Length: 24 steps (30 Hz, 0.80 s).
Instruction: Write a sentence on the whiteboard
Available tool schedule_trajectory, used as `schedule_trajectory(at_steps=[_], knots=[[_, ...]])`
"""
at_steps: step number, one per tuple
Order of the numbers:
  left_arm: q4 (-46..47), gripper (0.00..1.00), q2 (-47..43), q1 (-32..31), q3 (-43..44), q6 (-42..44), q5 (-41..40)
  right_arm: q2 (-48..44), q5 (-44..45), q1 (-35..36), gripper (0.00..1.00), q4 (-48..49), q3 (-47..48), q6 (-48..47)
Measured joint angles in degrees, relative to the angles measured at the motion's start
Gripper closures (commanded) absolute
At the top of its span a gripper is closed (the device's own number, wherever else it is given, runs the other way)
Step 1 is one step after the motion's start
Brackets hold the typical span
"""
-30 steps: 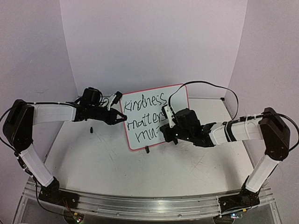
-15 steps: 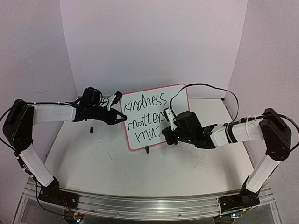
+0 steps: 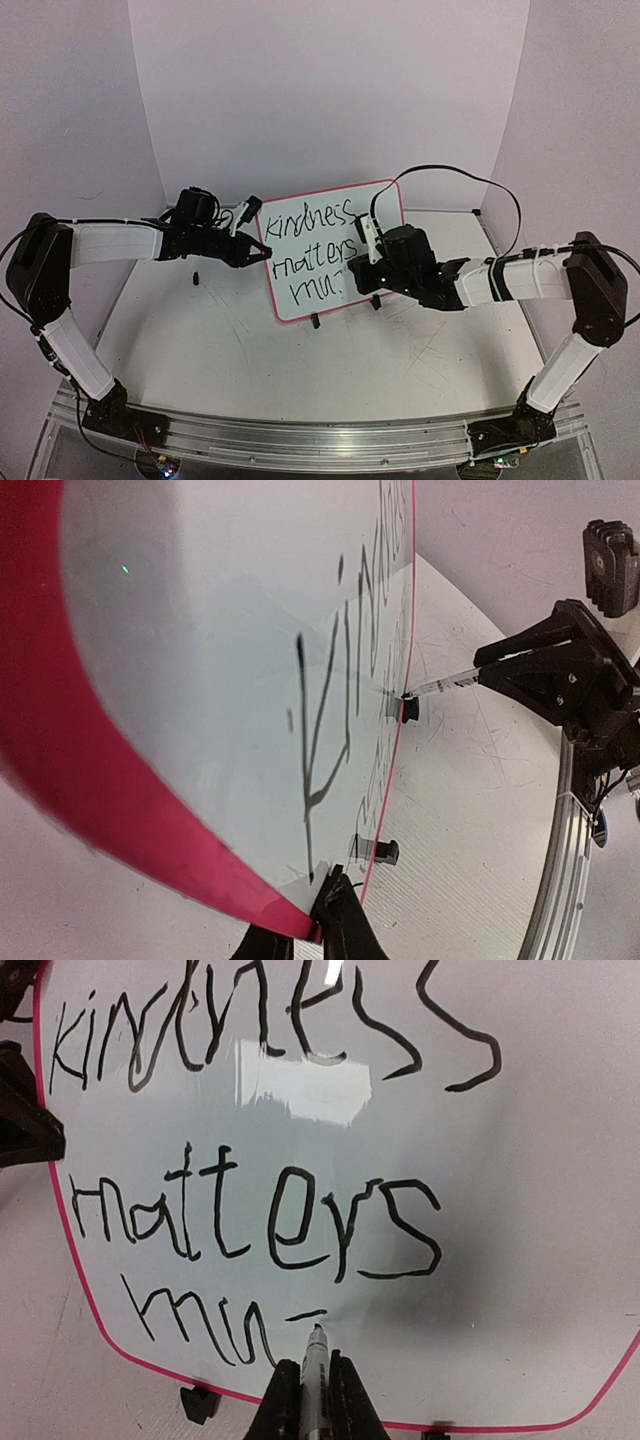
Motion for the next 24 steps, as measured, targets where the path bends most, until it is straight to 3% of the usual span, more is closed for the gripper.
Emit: schedule_trajectory(at_steps=[24], knots=[[-0.9,1.0,0.0,0.0,0.4,0.0,-0.2,2.0,-1.2,-0.2,1.0,0.2,1.7,-0.3]])
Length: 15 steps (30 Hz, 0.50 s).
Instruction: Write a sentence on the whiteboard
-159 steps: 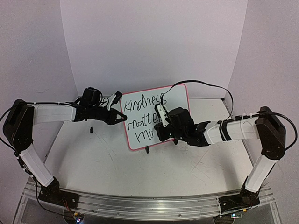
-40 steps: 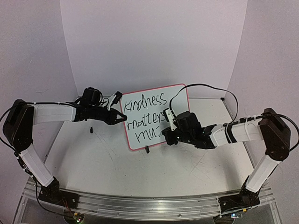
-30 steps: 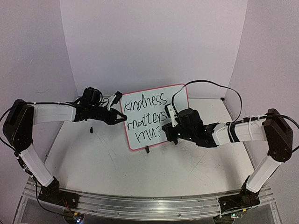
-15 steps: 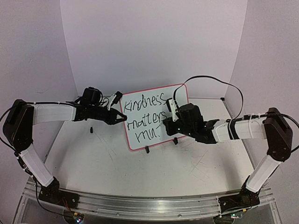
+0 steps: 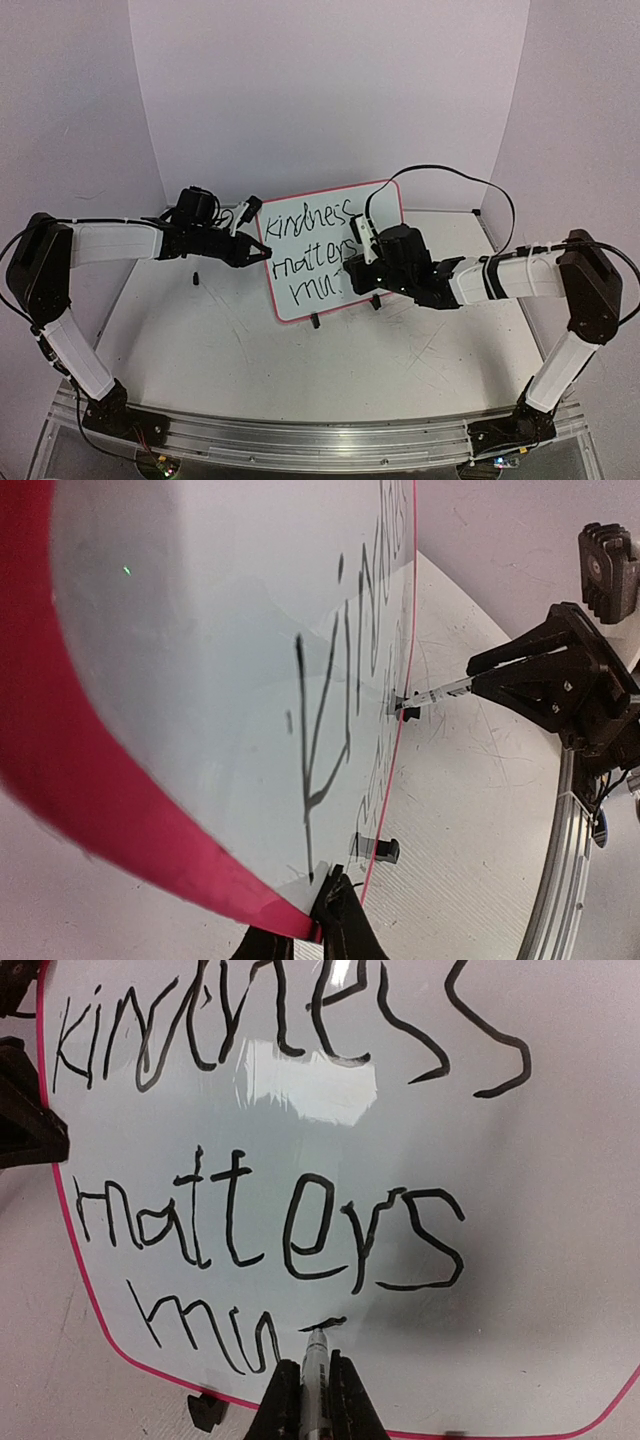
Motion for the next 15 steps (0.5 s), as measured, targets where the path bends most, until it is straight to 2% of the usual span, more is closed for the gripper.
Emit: schedule_trajectory(at_steps=[15], knots=[[0.0,1.0,0.0,0.0,0.0,0.0,-0.1,1.0,-1.1,0.7,1.0,0.2,0.0,0.0]])
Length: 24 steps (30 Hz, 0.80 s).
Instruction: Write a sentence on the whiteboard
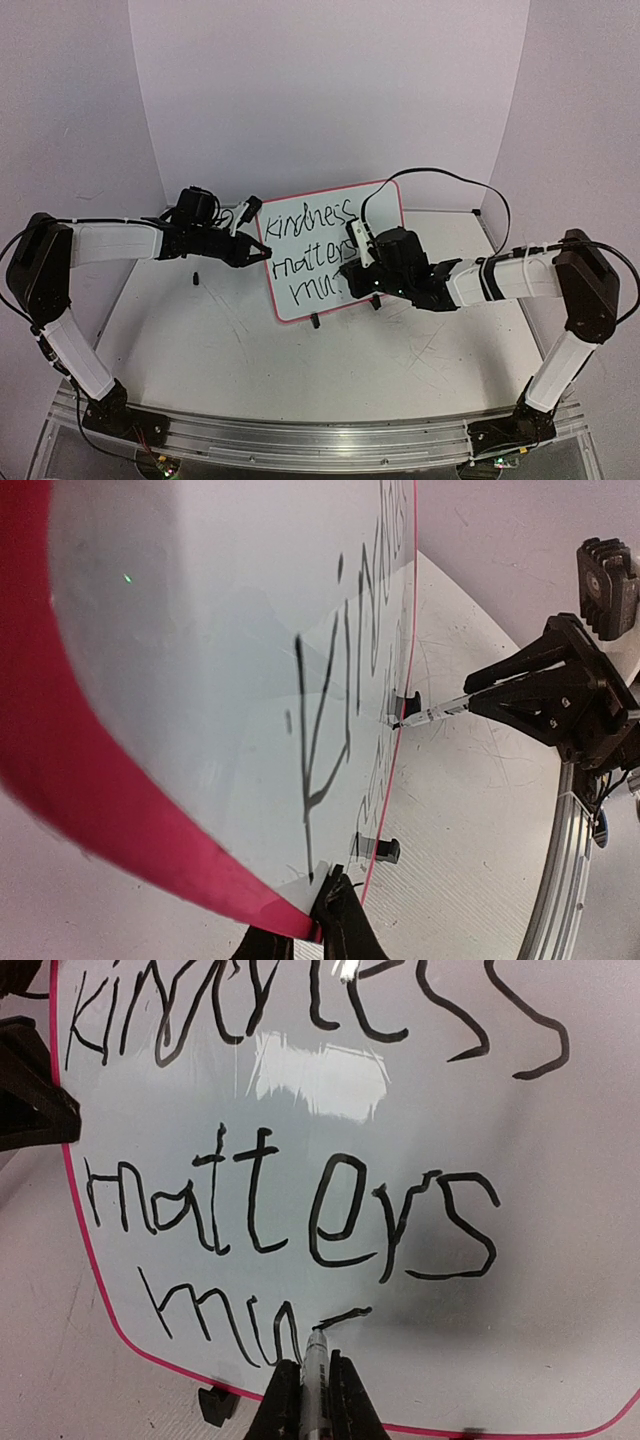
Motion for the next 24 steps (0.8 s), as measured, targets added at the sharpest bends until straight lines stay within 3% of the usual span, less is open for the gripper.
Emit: schedule_trajectory(at_steps=[24], knots=[[0.0,1.0,0.0,0.0,0.0,0.0,0.0,0.0,-0.3,0.1,1.0,0.6,-2.5,0.9]])
